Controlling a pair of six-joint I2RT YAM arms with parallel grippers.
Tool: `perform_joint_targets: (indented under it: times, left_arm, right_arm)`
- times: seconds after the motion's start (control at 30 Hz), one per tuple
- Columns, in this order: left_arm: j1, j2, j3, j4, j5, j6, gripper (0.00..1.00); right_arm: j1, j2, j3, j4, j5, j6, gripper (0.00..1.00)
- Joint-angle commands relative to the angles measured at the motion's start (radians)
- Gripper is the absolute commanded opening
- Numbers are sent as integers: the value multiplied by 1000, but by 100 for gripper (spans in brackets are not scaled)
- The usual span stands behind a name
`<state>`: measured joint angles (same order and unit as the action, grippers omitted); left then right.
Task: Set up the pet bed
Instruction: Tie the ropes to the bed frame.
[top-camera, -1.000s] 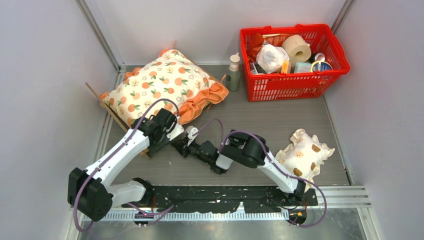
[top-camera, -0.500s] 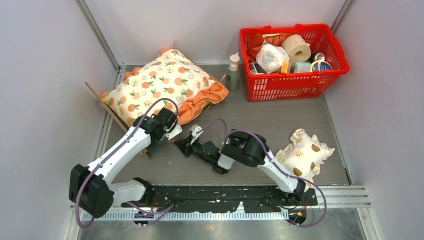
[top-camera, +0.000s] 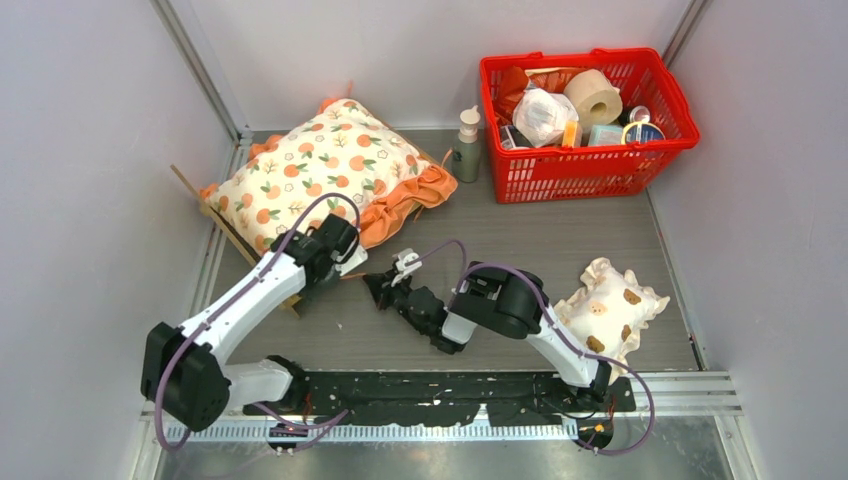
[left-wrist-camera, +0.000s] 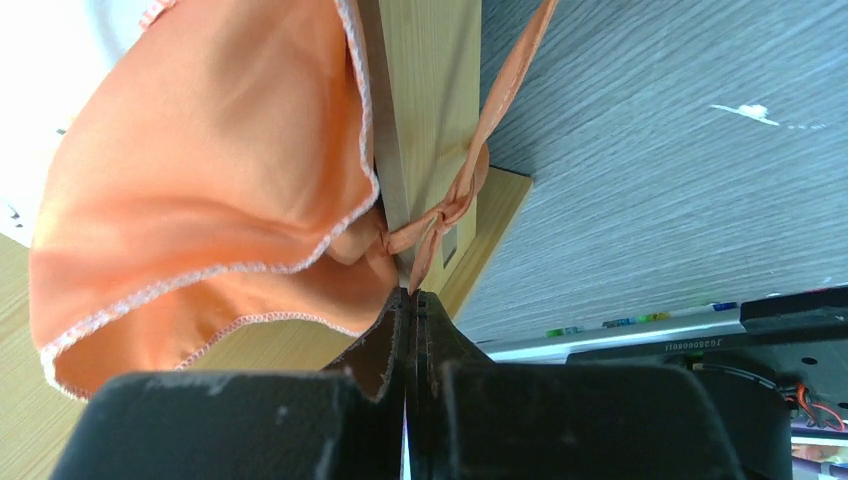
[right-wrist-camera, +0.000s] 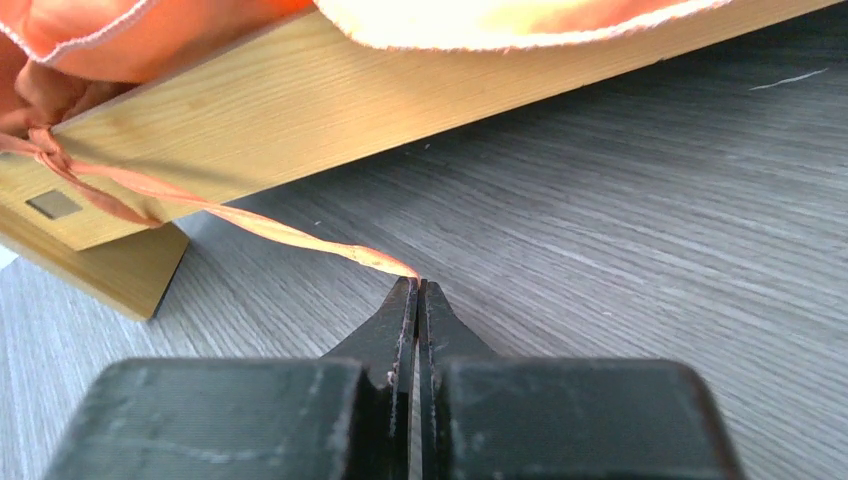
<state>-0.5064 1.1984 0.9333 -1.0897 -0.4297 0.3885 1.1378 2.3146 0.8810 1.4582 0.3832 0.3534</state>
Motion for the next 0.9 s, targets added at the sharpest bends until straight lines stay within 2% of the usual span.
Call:
perform_joint_targets:
  times: [0.0, 0.1, 0.23, 0.47, 0.6, 0.87]
  left_arm:
    - [6, 72, 30, -10, -129, -27, 0]
    - [6, 106, 39, 5, -162, -35, 0]
    - [14, 101, 31, 31, -202, -33, 0]
    - [37, 89, 19, 17, -219, -49, 0]
    - [39, 72, -10, 51, -202, -52, 0]
    - [50, 107, 5, 32, -220, -52, 0]
  right_arm:
    - [-18, -40, 11, -74, 133, -54, 5]
    - [-18, -18, 40, -35, 66, -143, 5]
    - [-15, -15, 87, -140, 56, -179, 5]
    - [2, -47, 92, -238, 155, -206, 5]
    - [23, -67, 93, -303, 288, -226, 5]
    - [20, -73, 98, -337, 316, -240, 5]
